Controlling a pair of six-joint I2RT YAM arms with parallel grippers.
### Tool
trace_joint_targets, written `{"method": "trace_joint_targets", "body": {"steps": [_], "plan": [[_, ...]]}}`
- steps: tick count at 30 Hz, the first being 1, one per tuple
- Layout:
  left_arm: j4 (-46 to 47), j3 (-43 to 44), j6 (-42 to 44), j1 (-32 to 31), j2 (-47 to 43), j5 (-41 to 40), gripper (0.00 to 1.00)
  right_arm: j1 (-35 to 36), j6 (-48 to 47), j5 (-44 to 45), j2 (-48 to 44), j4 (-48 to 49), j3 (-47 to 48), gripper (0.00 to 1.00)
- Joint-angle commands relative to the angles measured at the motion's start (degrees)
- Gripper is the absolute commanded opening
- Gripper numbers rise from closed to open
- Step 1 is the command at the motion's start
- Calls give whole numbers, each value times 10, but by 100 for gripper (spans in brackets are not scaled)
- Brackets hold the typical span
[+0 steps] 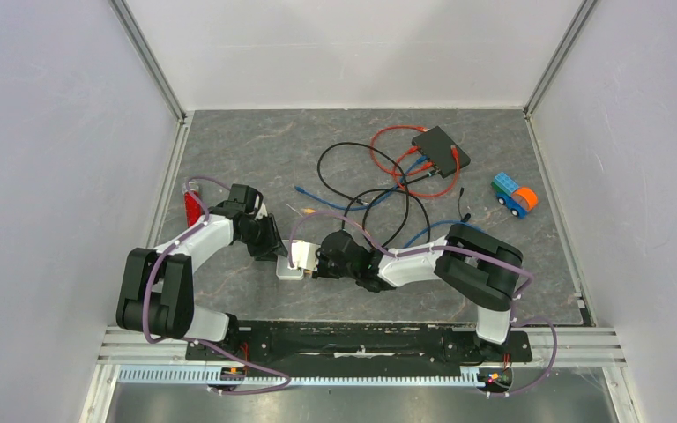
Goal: Insert the plug into the switch port
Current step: Insert the connector into the switch port.
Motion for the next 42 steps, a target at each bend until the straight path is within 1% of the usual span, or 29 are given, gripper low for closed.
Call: {"method": "trace_joint_targets", "body": {"steps": [1,11,15,19,26,30,34,42], "plan": [[38,-6,-28,-9,9,73,39,5,-13,-15,10,-23,17,0],[41,-5,-29,-9,12,78,38,6,-32,-15,17,-56,29,0],[41,-6,-28,-9,11,79,38,6,-31,-15,20,-64,35,0],[39,-7,-28,-9,10,79,38,6,-26,3,27,-92,53,0],[41,-8,-31,-9,9,88,37,6,-28,1,24,-116,61,0],[53,-15,-37,-9,7,101,37,6,-28,-23,11,-66,35,0],[71,-24,-44,-9,14,126,37,5,-28,-28,13,-22,22,0],[102,-36,-56,-9,20,165,35,4,-26,-33,33,-24,65,0]]}}
